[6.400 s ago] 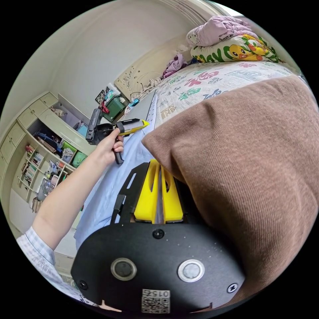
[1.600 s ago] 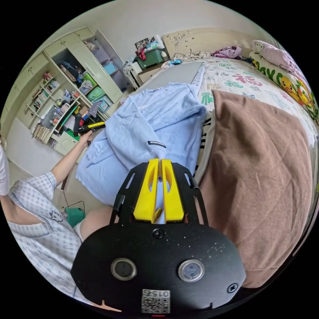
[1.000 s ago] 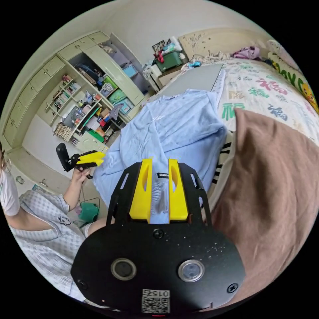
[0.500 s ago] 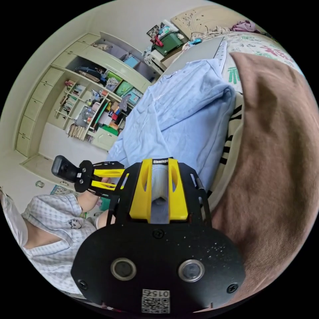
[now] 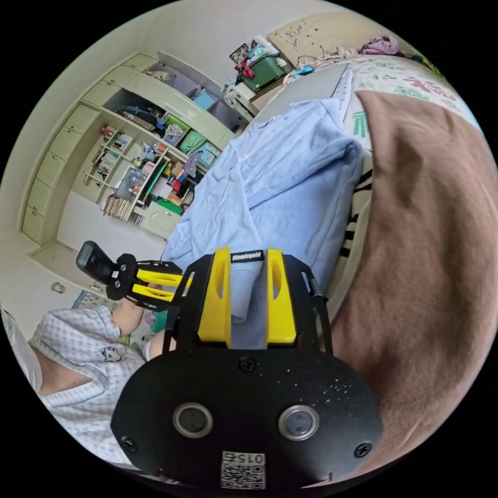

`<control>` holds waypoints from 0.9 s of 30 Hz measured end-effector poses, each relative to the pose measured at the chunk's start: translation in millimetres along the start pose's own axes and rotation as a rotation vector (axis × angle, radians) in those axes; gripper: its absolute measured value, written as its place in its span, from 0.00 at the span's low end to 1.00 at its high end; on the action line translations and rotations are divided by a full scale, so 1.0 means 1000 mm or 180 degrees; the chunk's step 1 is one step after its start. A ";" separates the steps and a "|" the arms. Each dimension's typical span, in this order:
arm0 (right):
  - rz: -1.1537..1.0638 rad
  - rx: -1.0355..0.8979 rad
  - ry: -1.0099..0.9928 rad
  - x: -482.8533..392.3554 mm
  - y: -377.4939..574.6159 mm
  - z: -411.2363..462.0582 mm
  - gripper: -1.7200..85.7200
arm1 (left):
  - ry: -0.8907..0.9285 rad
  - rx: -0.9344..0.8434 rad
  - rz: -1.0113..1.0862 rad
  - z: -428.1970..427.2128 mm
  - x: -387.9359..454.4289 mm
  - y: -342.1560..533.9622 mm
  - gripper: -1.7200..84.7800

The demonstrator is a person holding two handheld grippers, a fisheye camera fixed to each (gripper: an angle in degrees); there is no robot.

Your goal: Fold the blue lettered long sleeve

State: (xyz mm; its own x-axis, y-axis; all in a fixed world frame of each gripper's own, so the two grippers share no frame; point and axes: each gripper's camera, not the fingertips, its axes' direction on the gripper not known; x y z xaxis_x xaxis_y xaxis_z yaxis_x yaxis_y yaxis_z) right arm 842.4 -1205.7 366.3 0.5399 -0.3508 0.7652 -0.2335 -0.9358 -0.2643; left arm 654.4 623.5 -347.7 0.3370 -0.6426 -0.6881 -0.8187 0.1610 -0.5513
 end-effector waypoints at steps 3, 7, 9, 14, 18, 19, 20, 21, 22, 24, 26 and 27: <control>-0.0180 -0.0142 0.0172 -0.019 0.000 0.002 0.11 | -0.0106 0.0036 0.0066 0.003 0.005 0.003 0.08; -0.0306 -0.0127 0.0599 -0.043 0.002 -0.009 0.04 | -0.0168 -0.0022 0.0190 0.003 0.009 0.002 0.06; -0.0300 -0.0069 0.0462 -0.042 0.002 -0.021 0.04 | -0.0190 -0.0038 0.0221 0.002 0.010 0.002 0.05; 0.0086 0.0055 0.0003 -0.007 0.003 -0.058 0.13 | -0.0124 0.0000 0.0170 0.003 0.004 0.005 0.04; 0.0037 -0.0130 -0.0352 -0.002 0.002 -0.068 0.12 | 0.0026 0.0062 0.0046 0.005 -0.006 0.010 0.04; 0.0049 -0.0133 -0.0344 -0.001 0.001 -0.074 0.12 | 0.0070 0.0083 0.0013 0.005 -0.008 0.011 0.04; 0.0066 -0.0106 -0.0394 0.001 0.002 -0.083 0.12 | 0.0091 0.0090 -0.0002 0.005 -0.010 0.012 0.04; 0.0084 -0.0077 -0.0445 0.003 0.003 -0.087 0.12 | 0.0119 0.0100 -0.0023 0.005 -0.012 0.013 0.04; 0.0141 0.0011 -0.0586 0.010 0.005 -0.098 0.12 | 0.0123 0.0104 -0.0030 0.004 -0.012 0.014 0.04; 0.0212 0.0184 -0.0806 0.023 0.011 -0.119 0.11 | 0.0095 0.0102 -0.0017 0.004 -0.011 0.015 0.04; 0.0199 0.0187 -0.0819 0.024 0.011 -0.127 0.11 | 0.0046 0.0101 0.0009 0.003 -0.009 0.016 0.04; 0.0182 0.0168 -0.0803 0.022 0.011 -0.129 0.11 | 0.0015 0.0100 0.0026 0.003 -0.007 0.016 0.04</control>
State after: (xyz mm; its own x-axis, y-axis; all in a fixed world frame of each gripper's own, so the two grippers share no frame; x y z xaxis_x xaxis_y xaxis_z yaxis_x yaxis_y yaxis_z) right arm 747.9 -1219.1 455.9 0.7131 -0.3950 0.5792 -0.2306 -0.9124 -0.3382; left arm 640.6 633.2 -353.4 0.3280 -0.6447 -0.6905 -0.8064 0.1897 -0.5601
